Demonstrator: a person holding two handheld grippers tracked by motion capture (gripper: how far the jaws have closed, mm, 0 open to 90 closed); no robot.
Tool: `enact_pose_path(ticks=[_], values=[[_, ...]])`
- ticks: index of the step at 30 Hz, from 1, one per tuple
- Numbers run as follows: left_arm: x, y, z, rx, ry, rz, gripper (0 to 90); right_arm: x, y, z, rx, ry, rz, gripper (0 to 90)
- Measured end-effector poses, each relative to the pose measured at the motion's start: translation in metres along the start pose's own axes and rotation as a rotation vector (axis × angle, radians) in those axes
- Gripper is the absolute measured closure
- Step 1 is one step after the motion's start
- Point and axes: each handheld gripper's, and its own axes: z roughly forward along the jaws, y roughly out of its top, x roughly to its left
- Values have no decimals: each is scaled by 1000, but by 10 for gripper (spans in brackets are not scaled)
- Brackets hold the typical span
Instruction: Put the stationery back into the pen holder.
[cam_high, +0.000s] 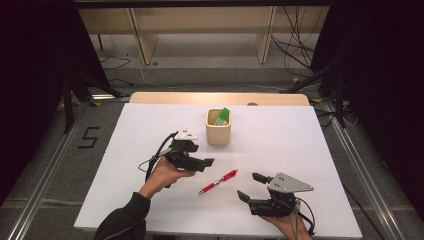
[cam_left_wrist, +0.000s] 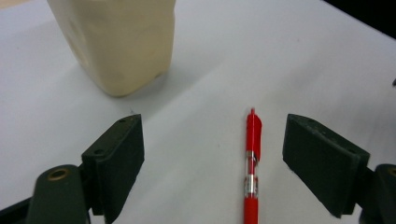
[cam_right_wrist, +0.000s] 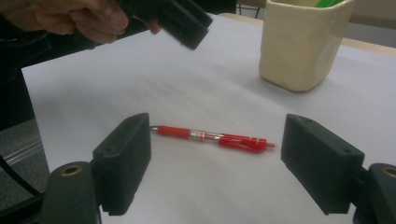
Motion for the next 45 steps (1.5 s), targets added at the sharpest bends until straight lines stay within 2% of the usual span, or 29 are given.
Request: enact_pose_path(ticks=[3, 5, 6, 8, 13, 15, 17, 23, 29, 37, 41, 45], values=[[-4, -9, 1, 18, -2, 1, 205, 0, 0, 0, 1, -2, -1, 252], [-9, -16, 2, 43, 5, 20, 196, -1, 0, -1, -1, -1, -1, 252], [-9, -16, 2, 43, 5, 20, 194, -1, 0, -1, -1, -1, -2, 252], [-13, -22, 4, 76, 7, 46, 189, -1, 0, 0, 0, -1, -2, 252], [-21, -28, 7, 115, -9, 51, 192, -1, -1, -1, 0, -2, -2, 252], [-24, -30, 8, 137, -8, 72, 203, -1, -1, -1, 0, -2, -2, 252], [-26, -32, 10, 155, 1, 84, 223, -1, -1, -1, 2, -2, -2, 252], [-31, -37, 17, 205, -25, 108, 309, -1, -1, 0, 7, -2, -1, 252], [-37, -43, 26, 252, -30, 119, 391, -1, -2, 1, 12, 0, -1, 253], [-41, -47, 33, 279, -37, 146, 545, -1, -4, 3, 20, 3, -3, 253], [-42, -50, 37, 294, -22, 141, 621, -1, -3, 2, 12, 3, -6, 253], [-43, -51, 40, 306, -11, 130, 654, -1, -3, 2, 15, 4, -8, 253]])
